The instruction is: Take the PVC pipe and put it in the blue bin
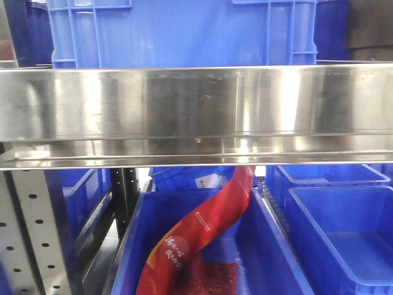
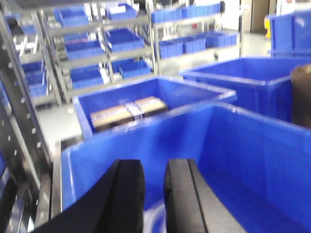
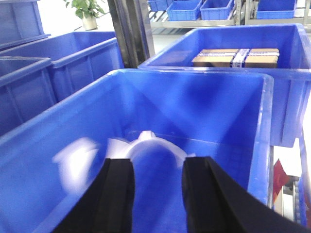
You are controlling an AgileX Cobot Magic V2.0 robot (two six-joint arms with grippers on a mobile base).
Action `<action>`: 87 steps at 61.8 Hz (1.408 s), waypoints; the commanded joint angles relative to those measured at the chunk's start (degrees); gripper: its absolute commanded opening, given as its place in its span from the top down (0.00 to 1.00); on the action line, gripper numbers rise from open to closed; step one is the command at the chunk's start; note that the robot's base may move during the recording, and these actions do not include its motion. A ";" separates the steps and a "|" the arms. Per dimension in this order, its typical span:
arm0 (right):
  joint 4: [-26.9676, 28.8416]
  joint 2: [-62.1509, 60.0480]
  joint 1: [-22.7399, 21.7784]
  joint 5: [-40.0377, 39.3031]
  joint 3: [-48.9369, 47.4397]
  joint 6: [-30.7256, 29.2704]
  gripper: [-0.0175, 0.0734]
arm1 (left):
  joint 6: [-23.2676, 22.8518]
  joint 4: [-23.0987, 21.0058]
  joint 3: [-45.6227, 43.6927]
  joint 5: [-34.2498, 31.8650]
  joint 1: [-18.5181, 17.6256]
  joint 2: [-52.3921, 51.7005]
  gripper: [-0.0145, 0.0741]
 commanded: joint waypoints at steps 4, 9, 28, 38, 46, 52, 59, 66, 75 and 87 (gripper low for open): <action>-3.44 -3.58 0.03 1.38 -0.65 -0.96 0.62 | 0.09 0.24 -0.53 0.25 -0.43 -2.99 0.74; -3.54 -5.26 0.03 2.31 -0.65 -0.96 0.62 | 0.09 0.53 -0.53 2.28 -1.10 -5.09 0.74; -3.54 -12.82 0.03 5.52 1.20 -0.96 0.62 | 0.09 0.88 -0.53 11.78 -2.19 -12.30 0.74; -3.54 -17.12 0.03 5.52 6.04 -0.96 0.62 | 0.09 0.88 -0.53 16.22 -2.65 -15.14 0.74; -3.54 -21.27 0.03 5.52 10.07 -0.96 0.62 | 0.09 0.88 -0.40 20.44 -2.93 -16.87 0.80; -3.54 -23.50 0.03 5.91 11.53 -0.96 0.62 | 0.09 0.88 -0.40 21.28 -2.93 -17.76 0.94; -3.54 -24.55 0.03 8.91 11.53 -0.96 0.62 | 0.09 0.88 -0.40 22.45 -2.93 -18.68 0.96; -3.54 -24.99 0.03 10.78 11.53 -0.96 0.62 | 0.09 0.57 -0.31 25.32 -2.93 -19.82 0.96; -3.41 -25.21 0.03 12.08 11.53 -0.96 0.62 | 0.09 0.57 0.96 25.44 -2.93 -22.28 0.96; -2.62 -25.21 0.03 11.95 11.53 -0.96 0.62 | 0.09 0.68 4.93 25.39 -2.93 -26.61 0.96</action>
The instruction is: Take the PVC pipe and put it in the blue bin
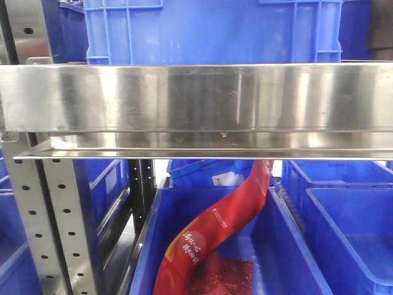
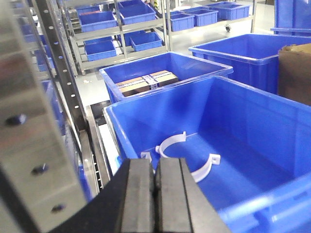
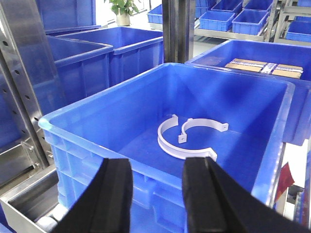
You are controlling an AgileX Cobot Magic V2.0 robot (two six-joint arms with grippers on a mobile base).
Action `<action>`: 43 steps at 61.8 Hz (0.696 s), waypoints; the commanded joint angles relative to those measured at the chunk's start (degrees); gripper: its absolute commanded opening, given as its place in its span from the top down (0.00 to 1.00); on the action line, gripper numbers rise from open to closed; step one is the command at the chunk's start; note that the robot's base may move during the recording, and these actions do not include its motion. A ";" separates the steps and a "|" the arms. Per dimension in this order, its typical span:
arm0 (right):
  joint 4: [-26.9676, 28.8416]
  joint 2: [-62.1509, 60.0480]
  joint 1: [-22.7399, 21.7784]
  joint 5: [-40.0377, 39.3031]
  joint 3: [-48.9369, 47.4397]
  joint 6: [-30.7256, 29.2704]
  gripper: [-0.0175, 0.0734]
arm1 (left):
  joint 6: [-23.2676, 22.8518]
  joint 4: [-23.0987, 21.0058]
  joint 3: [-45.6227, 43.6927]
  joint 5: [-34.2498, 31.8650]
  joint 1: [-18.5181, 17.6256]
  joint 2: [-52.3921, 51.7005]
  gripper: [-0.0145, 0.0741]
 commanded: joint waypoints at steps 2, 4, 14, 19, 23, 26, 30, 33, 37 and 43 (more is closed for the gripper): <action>0.65 -0.61 0.03 -0.89 0.14 -0.48 0.62 | 0.09 -0.12 2.13 -0.85 -0.57 -2.90 0.96; 0.65 -0.61 0.03 -0.89 0.14 -0.48 0.62 | 0.09 -0.12 2.99 -0.99 -0.57 -3.91 0.96; 1.18 -0.61 0.03 -1.00 0.14 -0.48 0.62 | 0.09 -0.12 6.78 -1.12 -0.57 -8.50 0.96; 1.29 -0.61 0.03 -1.00 0.14 -0.48 0.62 | 0.09 -0.12 8.68 -0.80 -0.57 -10.71 0.96; 1.30 -0.61 0.03 -1.00 0.14 -0.48 0.63 | 0.09 -0.12 10.36 -0.40 -0.57 -12.54 0.96; 1.30 -0.61 0.03 -0.60 0.14 -0.48 0.66 | 0.09 -0.12 11.82 -0.40 -0.57 -13.73 0.96; 1.30 -0.61 0.03 -0.12 0.14 -0.48 0.76 | -0.62 -0.12 14.07 -0.40 -0.57 -15.45 0.96; 1.30 -0.61 0.03 -0.05 0.14 -0.48 0.86 | -0.62 -0.12 15.71 -0.40 -0.57 -16.45 0.96; 1.30 -0.61 0.03 0.24 0.14 -0.48 0.99 | -1.05 0.50 18.12 -0.40 -0.57 -18.02 0.96; 0.90 -0.61 0.03 0.64 0.14 -0.48 0.99 | -2.89 2.87 21.58 -0.61 -0.57 -20.39 0.96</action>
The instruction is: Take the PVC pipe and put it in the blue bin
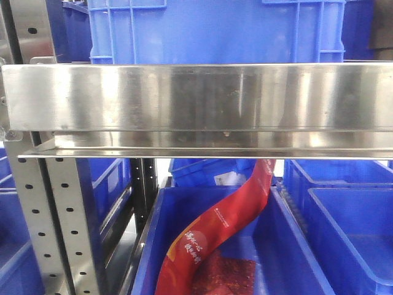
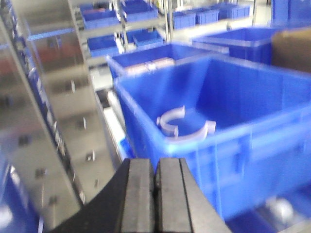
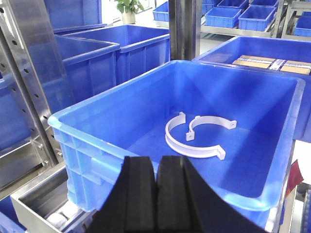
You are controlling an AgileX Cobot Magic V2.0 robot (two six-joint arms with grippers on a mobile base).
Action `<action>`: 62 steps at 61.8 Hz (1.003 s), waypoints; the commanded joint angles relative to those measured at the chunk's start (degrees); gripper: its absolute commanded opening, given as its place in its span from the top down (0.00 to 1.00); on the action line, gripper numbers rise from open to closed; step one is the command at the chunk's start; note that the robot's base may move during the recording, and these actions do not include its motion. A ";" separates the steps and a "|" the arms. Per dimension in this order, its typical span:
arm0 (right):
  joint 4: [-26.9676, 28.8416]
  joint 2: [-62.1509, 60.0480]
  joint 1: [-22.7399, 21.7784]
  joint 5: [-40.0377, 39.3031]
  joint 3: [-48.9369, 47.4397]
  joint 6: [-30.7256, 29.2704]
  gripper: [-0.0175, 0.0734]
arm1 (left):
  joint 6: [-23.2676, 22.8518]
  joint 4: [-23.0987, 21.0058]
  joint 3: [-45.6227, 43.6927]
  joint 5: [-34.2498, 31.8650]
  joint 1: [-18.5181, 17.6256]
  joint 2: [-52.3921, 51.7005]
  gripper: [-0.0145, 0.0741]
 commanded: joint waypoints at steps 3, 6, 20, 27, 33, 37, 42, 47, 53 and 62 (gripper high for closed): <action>-0.42 -0.61 0.03 0.13 0.14 -0.38 0.99 | -3.82 4.34 3.77 -0.91 -0.57 -3.15 0.96; -1.09 -0.70 0.03 0.55 0.14 -0.38 0.99 | -6.20 6.66 5.50 -1.93 -0.57 -4.56 0.96; -6.85 -4.74 0.03 -2.80 2.20 -0.16 0.99 | -10.48 10.32 12.03 -4.81 -0.57 -9.83 0.96; -9.04 -8.07 0.03 -6.57 5.64 -0.05 0.99 | -12.34 11.53 14.09 -4.81 -0.47 -10.50 0.96; -9.28 -11.19 -0.16 -8.74 9.89 0.06 0.99 | -18.35 16.18 15.75 -4.70 -0.47 -10.73 0.96; -9.28 -13.30 -0.16 -10.26 13.17 0.31 0.99 | -19.42 17.32 16.26 -4.95 -0.47 -10.73 0.96; -9.28 -16.05 -0.29 -12.91 17.13 0.57 0.99 | -19.42 17.55 16.36 -5.22 -0.47 -10.73 0.96; -9.28 -18.35 -1.05 -14.04 20.26 0.80 0.99 | -19.42 17.55 16.36 -5.22 -0.47 -10.73 0.96; -9.28 -20.85 -2.21 -14.04 22.66 0.80 0.99 | -19.42 17.54 16.36 -5.52 -0.47 -10.73 0.96; -9.92 -22.37 -2.86 -14.04 23.30 0.80 0.99 | -19.42 17.54 16.36 -8.03 -0.47 -10.73 0.96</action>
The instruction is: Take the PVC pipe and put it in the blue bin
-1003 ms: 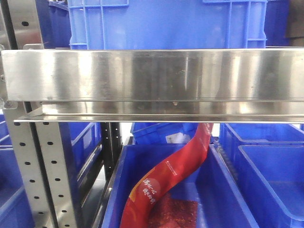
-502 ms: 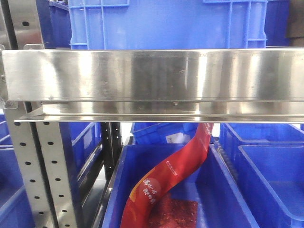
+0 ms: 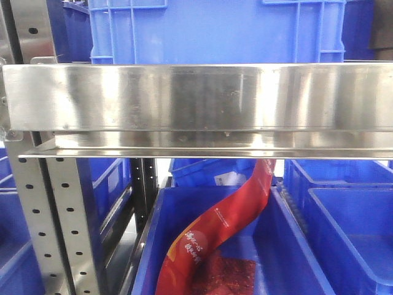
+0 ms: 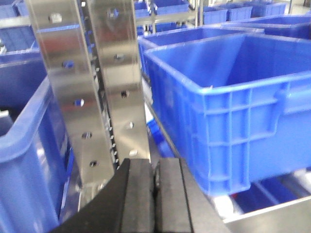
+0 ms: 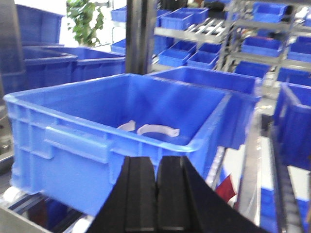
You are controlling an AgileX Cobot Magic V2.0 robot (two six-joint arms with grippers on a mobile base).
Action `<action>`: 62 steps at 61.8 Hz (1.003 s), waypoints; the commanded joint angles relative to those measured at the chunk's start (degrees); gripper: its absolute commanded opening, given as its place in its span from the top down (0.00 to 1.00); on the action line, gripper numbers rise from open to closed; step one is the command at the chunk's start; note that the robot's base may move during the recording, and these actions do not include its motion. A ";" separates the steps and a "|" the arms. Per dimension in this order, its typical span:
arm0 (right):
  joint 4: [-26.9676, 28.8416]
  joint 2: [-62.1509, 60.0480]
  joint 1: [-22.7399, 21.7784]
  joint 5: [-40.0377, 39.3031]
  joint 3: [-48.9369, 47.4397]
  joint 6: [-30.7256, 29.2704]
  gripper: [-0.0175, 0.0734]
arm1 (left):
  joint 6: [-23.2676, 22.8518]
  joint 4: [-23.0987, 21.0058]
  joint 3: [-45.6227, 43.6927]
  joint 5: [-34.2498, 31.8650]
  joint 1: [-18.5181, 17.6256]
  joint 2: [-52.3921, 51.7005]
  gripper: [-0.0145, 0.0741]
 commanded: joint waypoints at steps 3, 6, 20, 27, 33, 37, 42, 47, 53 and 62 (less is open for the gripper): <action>-0.75 -1.18 -0.47 -2.08 0.25 0.13 0.99 | -0.55 0.35 0.16 -2.78 -0.44 -0.39 0.96; -0.75 -1.20 -0.47 -1.95 0.25 0.13 0.99 | -0.55 0.35 0.16 -2.86 -0.44 -0.39 0.96; -0.75 -1.20 -0.47 -0.03 0.25 0.13 0.99 | -0.55 0.35 0.16 -2.65 -0.44 -0.39 0.96; -0.75 -1.20 -0.47 0.06 0.25 0.13 0.99 | -0.55 0.35 0.16 -2.65 -0.44 -0.39 0.96; -0.75 -1.20 -0.47 0.06 0.25 0.13 0.99 | -0.55 0.35 0.16 -2.65 -0.44 -0.39 0.96; -0.75 -1.20 -0.47 0.06 0.25 0.13 0.99 | -0.55 0.35 0.16 -2.65 -0.44 -0.39 0.96; -0.75 -1.20 -0.47 0.06 0.25 0.13 0.99 | -0.55 0.35 0.16 -2.65 -0.44 -0.39 0.96; -0.75 -1.20 -0.47 0.06 0.25 0.13 0.99 | -0.55 0.35 0.16 -2.65 -0.44 -0.39 0.96; -0.75 -1.20 -0.47 0.06 0.25 0.13 0.99 | -0.55 0.35 0.16 -2.65 -0.44 -0.39 0.96; -0.75 -1.20 -0.47 0.06 0.25 0.13 0.99 | -0.55 0.35 0.16 -2.65 -0.44 -0.39 0.96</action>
